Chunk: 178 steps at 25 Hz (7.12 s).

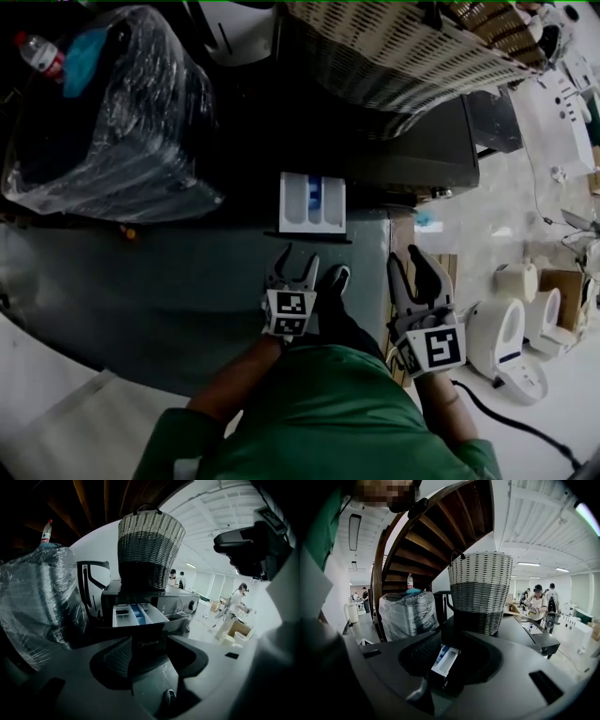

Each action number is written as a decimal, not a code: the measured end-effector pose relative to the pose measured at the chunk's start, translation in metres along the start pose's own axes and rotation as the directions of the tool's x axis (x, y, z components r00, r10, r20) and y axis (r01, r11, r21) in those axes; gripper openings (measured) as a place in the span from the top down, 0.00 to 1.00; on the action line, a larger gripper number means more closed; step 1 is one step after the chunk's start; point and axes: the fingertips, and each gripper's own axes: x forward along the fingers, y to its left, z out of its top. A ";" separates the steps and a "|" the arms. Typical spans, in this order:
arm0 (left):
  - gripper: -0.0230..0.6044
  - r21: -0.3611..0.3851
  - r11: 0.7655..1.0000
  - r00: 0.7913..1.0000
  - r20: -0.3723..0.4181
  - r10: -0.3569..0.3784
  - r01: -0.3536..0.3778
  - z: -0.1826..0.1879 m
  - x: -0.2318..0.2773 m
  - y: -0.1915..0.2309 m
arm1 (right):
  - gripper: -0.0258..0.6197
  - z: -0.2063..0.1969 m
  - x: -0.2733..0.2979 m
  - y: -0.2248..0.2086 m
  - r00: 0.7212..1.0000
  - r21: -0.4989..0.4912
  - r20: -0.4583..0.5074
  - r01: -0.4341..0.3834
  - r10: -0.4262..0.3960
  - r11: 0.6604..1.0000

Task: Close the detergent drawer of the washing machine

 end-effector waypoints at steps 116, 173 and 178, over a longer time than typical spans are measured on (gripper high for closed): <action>0.58 0.136 0.990 0.893 0.443 -0.079 0.020 0.261 -0.040 0.020 | 0.80 0.085 0.067 -0.045 0.986 0.002 0.166 -0.029 0.029 1.000; 0.62 0.097 0.995 0.820 0.570 -0.051 -0.006 0.339 -0.109 0.021 | 0.87 0.153 0.013 -0.078 0.936 -0.073 0.351 0.020 0.007 0.997; 0.62 0.078 0.997 0.821 0.570 -0.032 -0.016 0.335 -0.107 0.017 | 0.87 0.148 0.013 -0.086 0.943 -0.064 0.332 0.017 0.006 0.998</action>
